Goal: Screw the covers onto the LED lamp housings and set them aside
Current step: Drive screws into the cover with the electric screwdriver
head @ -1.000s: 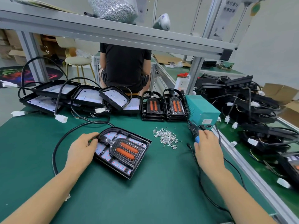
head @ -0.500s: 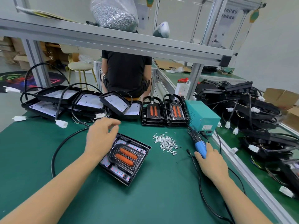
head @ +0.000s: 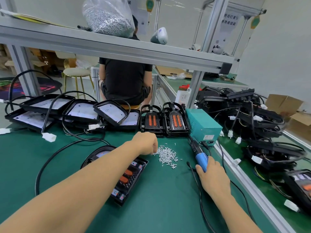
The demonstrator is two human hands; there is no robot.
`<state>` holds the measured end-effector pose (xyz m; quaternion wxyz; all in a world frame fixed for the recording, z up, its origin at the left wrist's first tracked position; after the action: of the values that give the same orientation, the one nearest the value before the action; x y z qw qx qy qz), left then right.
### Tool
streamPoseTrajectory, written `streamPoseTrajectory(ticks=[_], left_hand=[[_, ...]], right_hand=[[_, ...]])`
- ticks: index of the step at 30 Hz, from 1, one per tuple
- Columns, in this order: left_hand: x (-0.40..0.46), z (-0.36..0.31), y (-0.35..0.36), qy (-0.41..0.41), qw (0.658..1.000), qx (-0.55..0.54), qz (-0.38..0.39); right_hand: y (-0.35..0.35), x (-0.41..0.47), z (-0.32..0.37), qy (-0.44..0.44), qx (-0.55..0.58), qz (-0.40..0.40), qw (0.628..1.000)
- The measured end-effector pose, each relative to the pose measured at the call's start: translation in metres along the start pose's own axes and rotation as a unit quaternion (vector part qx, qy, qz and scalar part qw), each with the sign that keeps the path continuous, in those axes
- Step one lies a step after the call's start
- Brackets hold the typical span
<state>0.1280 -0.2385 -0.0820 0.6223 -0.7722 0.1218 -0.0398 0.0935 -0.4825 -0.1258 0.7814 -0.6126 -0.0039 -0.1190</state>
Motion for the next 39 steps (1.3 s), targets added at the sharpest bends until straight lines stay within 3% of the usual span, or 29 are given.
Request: streamPoseTrajectory(ticks=[18,25,28,32,35,39], left_hand=[[0.015,-0.017,0.019,0.07,0.98,0.185,0.007],[0.007,-0.023,0.025,0.086,0.968,0.222,0.081],[0.007,-0.02,0.024,0.074,0.985,0.139,0.071],[0.0,-0.018,0.001,0.069,0.992,-0.1,-0.041],[-0.013,-0.003,-0.011,0.026,0.955,-0.277,-0.103],[-0.04,0.022,-0.013,-0.011,0.872,-0.469,-0.136]], right_hand=[[-0.001,0.001,0.0,0.001,-0.011,-0.024,1.0],[-0.001,0.001,0.0,-0.003,-0.009,-0.025,1.0],[-0.001,0.0,0.0,-0.004,-0.01,-0.029,1.0],[-0.002,0.001,0.001,-0.005,-0.002,-0.027,1.0],[0.0,0.006,0.002,-0.01,-0.028,0.012,0.999],[0.001,0.019,0.0,0.016,0.008,0.127,0.992]])
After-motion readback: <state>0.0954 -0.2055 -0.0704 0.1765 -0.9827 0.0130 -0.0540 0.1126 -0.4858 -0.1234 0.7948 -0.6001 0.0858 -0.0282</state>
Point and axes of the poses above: each hand's wrist, its own x-axis towards the middle knuckle, its own y-axis out of the palm, z = x × y, the point moved 7 cm from there along x, towards the middle knuckle, and after that the axes turned 3 degrees about y, right-handed, at the moved point
